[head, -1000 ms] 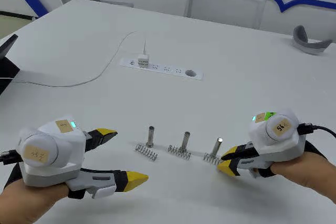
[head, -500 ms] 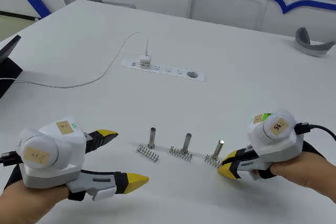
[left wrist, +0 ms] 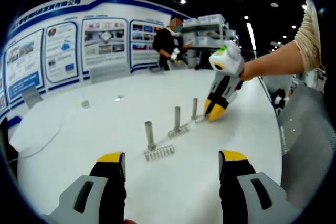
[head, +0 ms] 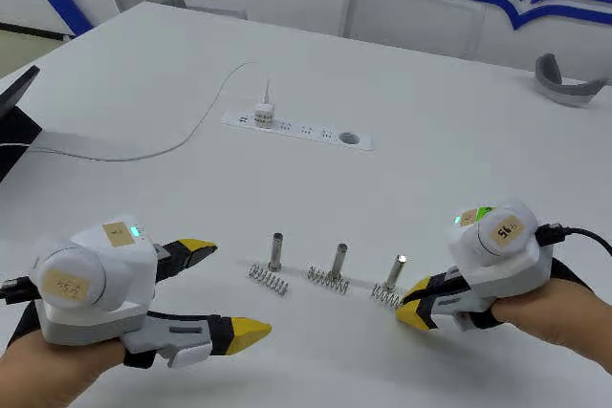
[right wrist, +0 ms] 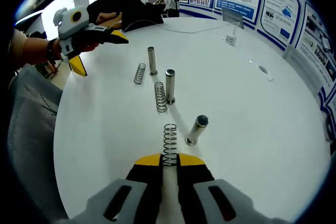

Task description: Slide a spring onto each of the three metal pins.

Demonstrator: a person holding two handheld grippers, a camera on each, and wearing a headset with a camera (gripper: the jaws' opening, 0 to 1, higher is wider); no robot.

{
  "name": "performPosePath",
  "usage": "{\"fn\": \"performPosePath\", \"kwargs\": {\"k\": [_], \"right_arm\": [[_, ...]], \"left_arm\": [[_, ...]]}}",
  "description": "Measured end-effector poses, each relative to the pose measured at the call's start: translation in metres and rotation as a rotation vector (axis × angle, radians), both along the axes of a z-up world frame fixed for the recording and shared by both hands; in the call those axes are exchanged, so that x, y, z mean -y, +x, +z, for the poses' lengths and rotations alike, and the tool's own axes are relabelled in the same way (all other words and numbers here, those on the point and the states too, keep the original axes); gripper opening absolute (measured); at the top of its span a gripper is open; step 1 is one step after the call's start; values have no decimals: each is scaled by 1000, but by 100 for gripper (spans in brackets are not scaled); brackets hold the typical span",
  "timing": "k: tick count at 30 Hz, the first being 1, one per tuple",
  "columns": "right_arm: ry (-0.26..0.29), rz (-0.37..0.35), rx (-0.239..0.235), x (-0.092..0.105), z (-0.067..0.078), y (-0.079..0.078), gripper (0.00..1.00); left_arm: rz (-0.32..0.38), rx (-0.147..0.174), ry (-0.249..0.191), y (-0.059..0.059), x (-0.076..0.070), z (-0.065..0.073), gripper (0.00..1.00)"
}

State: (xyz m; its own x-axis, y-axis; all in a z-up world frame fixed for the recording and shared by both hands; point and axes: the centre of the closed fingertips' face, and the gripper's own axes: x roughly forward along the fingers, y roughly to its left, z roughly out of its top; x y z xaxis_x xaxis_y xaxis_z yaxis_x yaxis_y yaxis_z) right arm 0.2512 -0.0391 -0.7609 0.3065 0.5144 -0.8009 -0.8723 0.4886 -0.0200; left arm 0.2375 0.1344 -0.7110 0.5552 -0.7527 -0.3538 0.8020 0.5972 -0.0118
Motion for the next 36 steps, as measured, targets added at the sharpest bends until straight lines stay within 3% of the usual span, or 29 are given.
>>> {"fn": "performPosePath", "kwargs": {"k": [17, 36], "right_arm": [[-2, 101, 29, -26, 18, -12, 11], [-10, 208, 39, -56, 26, -23, 11]], "left_arm": [[-64, -2, -3, -10, 19, -2, 63], [-147, 3, -2, -16, 46, -4, 53]]}}
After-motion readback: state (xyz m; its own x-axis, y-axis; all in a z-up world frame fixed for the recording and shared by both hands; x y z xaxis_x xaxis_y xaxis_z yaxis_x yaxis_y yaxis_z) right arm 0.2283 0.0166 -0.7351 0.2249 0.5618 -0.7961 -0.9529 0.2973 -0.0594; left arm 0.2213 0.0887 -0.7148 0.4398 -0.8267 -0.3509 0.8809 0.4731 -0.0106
